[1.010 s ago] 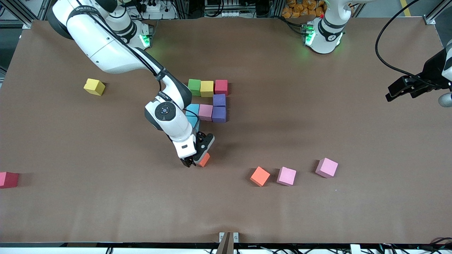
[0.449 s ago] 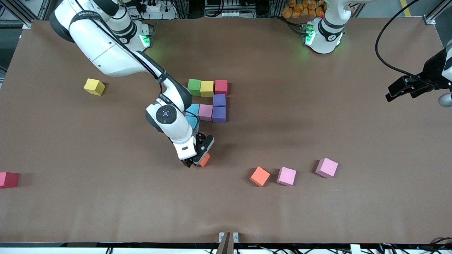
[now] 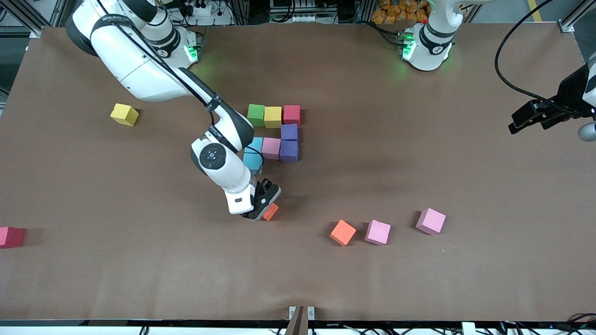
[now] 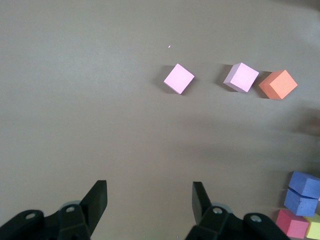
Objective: Form number 2 with 11 blocks
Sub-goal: 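Close the right gripper on the orange cube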
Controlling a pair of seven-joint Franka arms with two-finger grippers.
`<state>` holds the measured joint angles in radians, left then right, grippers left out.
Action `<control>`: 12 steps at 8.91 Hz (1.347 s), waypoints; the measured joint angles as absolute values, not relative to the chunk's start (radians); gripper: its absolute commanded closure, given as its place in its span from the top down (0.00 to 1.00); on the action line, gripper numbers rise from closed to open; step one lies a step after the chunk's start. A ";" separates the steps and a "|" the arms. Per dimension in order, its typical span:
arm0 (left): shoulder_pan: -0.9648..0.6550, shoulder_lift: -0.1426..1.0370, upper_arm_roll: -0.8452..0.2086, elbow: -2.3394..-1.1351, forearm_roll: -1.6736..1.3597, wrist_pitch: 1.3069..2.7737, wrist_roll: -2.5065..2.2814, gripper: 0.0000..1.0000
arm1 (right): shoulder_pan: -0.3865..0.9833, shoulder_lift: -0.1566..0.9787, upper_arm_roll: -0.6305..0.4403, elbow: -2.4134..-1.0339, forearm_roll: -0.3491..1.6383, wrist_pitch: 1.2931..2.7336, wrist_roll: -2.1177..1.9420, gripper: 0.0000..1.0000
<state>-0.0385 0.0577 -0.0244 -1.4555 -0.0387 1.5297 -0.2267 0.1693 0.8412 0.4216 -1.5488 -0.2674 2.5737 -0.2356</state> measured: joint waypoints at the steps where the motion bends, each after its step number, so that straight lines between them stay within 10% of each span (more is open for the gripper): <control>1: -0.039 0.058 -0.024 -1.456 -0.039 1.530 -0.227 0.77 | 0.168 0.838 0.418 -1.538 -0.253 2.534 -0.234 0.00; 6: -0.039 0.058 -0.024 -1.455 -0.039 1.530 -0.227 0.77 | 0.142 0.677 0.404 -1.644 -0.233 2.384 0.095 0.00; 12: -0.039 0.058 -0.025 -1.455 -0.039 1.530 -0.227 0.77 | 0.169 0.539 0.371 -1.875 -0.231 2.545 0.393 0.00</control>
<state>-0.0385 0.0580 -0.0246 -1.4553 -0.0387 1.5297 -0.2267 0.1691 0.5394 0.3708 -1.8746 -0.2306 2.5449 0.3929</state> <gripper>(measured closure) 0.229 0.476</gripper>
